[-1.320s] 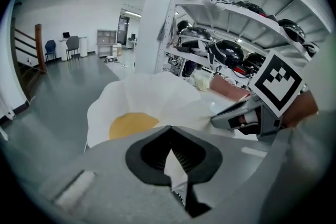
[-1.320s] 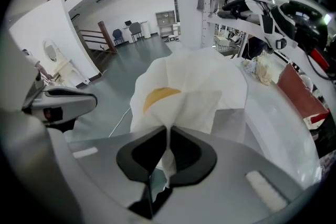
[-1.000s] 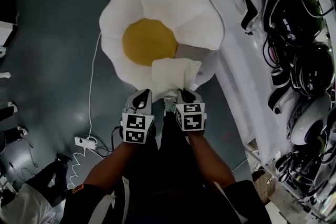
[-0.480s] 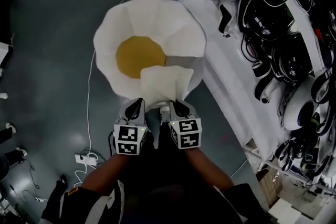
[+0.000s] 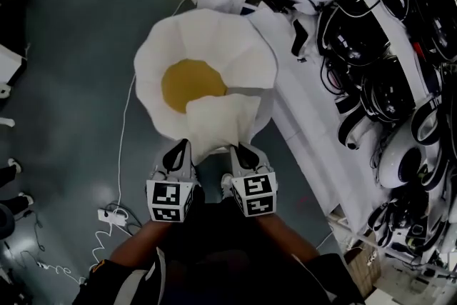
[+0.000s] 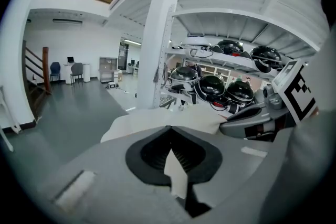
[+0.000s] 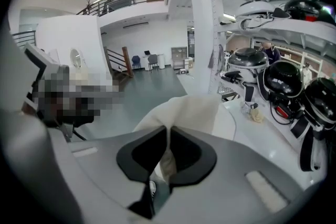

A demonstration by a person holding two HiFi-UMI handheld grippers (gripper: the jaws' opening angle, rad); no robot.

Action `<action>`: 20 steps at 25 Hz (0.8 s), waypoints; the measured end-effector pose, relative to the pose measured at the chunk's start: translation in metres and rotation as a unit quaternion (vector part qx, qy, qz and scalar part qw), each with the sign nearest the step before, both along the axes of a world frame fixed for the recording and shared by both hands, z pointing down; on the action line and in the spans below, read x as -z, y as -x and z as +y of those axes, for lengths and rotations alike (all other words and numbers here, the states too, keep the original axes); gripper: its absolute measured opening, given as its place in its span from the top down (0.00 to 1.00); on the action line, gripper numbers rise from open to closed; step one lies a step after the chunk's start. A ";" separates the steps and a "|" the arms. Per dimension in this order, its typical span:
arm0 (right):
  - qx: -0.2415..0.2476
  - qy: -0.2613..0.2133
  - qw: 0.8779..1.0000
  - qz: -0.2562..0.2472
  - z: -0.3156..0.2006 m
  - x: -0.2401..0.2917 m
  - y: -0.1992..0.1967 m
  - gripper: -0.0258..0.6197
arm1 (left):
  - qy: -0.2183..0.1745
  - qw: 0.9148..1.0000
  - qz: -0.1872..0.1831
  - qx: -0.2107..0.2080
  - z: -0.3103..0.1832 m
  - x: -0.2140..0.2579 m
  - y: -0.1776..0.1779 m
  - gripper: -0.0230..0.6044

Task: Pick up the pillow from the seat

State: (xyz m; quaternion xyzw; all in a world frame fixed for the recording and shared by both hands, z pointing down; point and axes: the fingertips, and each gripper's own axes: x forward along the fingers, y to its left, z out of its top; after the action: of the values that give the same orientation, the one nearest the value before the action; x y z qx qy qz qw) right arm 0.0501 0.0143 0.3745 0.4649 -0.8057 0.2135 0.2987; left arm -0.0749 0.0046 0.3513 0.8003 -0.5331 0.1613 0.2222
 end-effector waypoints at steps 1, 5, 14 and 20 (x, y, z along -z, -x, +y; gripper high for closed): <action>0.007 -0.006 1.000 -0.001 0.002 0.005 -0.003 0.92 | -0.007 1.000 -0.004 0.004 0.003 0.006 -0.004 0.96; 0.029 -0.024 0.999 -0.010 0.006 0.021 -0.020 0.92 | -0.025 0.999 -0.012 0.033 0.015 0.019 -0.023 0.96; 0.081 -0.044 0.995 -0.038 0.025 0.035 -0.043 0.92 | -0.036 0.995 -0.035 0.090 0.052 0.035 -0.042 0.96; 0.105 -0.063 0.992 -0.042 0.042 0.053 -0.057 0.92 | -0.045 0.992 -0.040 0.110 0.073 0.042 -0.058 0.96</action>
State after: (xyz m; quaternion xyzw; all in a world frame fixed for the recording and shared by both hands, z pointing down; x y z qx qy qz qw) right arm 0.1071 0.0558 0.3213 0.3867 -0.8734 0.1491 0.2557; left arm -0.0172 0.0771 0.3091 0.7387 -0.6330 0.1434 0.1816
